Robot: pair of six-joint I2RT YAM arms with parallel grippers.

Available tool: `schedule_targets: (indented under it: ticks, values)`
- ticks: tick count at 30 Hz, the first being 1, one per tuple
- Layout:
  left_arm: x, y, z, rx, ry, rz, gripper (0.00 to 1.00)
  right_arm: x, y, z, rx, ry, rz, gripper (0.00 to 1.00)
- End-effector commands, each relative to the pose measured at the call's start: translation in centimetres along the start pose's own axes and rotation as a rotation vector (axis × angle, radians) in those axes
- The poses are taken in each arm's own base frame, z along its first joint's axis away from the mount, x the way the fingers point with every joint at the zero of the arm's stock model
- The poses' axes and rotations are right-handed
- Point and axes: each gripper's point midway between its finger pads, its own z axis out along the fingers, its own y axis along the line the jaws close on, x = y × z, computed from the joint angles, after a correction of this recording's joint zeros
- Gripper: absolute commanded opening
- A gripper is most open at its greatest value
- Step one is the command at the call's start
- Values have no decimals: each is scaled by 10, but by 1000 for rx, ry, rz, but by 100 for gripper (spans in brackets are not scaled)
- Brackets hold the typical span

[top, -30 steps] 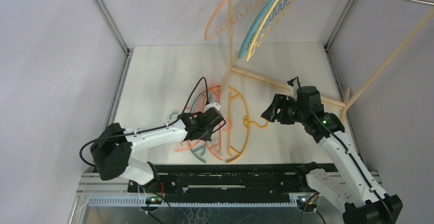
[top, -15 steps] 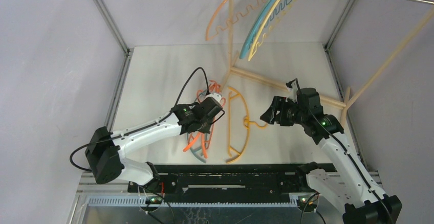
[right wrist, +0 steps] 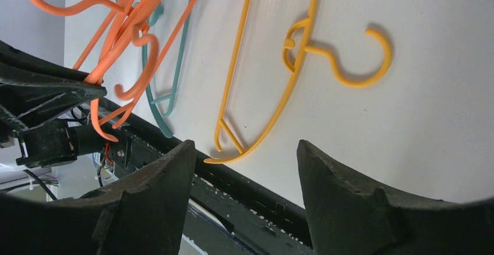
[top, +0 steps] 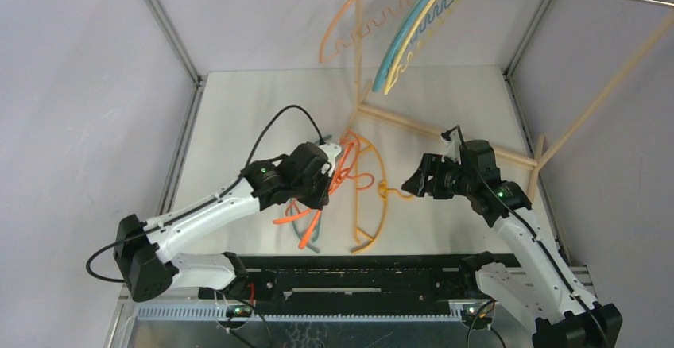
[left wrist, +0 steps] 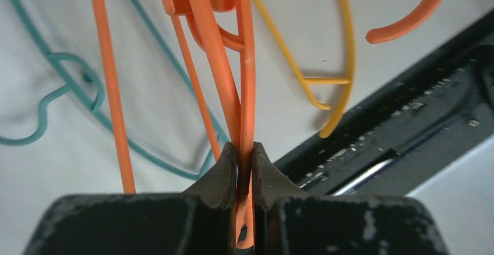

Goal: Organize the hangers

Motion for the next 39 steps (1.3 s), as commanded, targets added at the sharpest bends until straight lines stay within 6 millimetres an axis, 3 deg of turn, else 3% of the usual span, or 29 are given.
schedule_targets:
  ticks: [1, 6, 13, 17, 20, 28, 39]
  values:
    - [-13, -25, -16, 167, -61, 45, 1, -12, 11, -1, -64, -48, -45, 74]
    - [-19, -31, -25, 223, -82, 51, 4, -23, 21, 3, -122, -65, -6, 77]
    - [-23, -34, -27, 259, -93, 55, 6, -67, 22, 8, -227, -202, 280, 78]
    - [-26, -33, -31, 263, -110, 58, 6, -77, 32, 35, -323, -158, 451, 72]
    - [-28, -32, -31, 265, -116, 55, 6, -86, 45, 52, -353, -141, 505, 66]
    - [-37, -32, -32, 274, -148, 48, 6, -95, 55, 94, -368, -101, 645, 52]
    - [-37, -29, -33, 274, -172, 17, 6, -98, 53, 144, -328, -5, 656, 54]
